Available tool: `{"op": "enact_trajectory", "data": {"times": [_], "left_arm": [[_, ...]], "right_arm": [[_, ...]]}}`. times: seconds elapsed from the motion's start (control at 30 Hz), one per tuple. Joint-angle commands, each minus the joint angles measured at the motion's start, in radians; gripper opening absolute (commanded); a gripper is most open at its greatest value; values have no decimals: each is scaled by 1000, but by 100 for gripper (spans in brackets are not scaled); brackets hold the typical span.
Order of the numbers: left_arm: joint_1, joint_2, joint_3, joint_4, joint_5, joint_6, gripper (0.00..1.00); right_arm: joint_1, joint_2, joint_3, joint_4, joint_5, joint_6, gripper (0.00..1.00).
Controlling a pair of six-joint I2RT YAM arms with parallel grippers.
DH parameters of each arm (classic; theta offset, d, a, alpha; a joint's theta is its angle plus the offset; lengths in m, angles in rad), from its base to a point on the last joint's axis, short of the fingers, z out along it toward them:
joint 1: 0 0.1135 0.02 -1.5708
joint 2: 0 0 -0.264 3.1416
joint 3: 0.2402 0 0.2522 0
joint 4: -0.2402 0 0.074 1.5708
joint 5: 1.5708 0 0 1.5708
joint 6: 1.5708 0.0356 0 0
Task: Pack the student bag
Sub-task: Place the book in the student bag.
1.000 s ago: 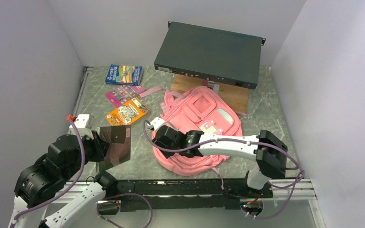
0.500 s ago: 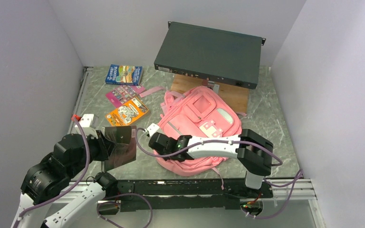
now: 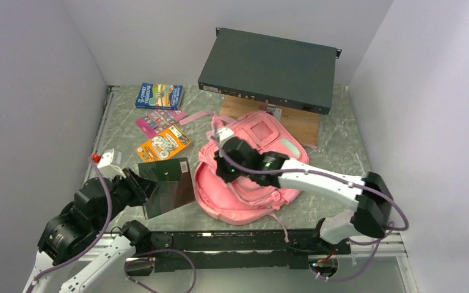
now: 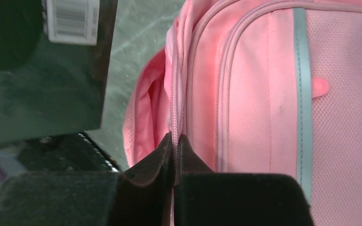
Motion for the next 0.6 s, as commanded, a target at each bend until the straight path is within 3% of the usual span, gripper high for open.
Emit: {"op": "enact_trajectory", "data": {"times": [0.0, 0.23, 0.57], "left_arm": [[-1, -32, 22, 183, 14, -153, 0], [-1, 11, -6, 231, 18, -299, 0], [0, 151, -199, 652, 203, -468, 0]], "right_arm": [[-114, -157, -22, 156, -166, 94, 0], [-166, -267, -34, 276, -214, 177, 0], [-215, -324, -74, 433, -275, 304, 0]]}}
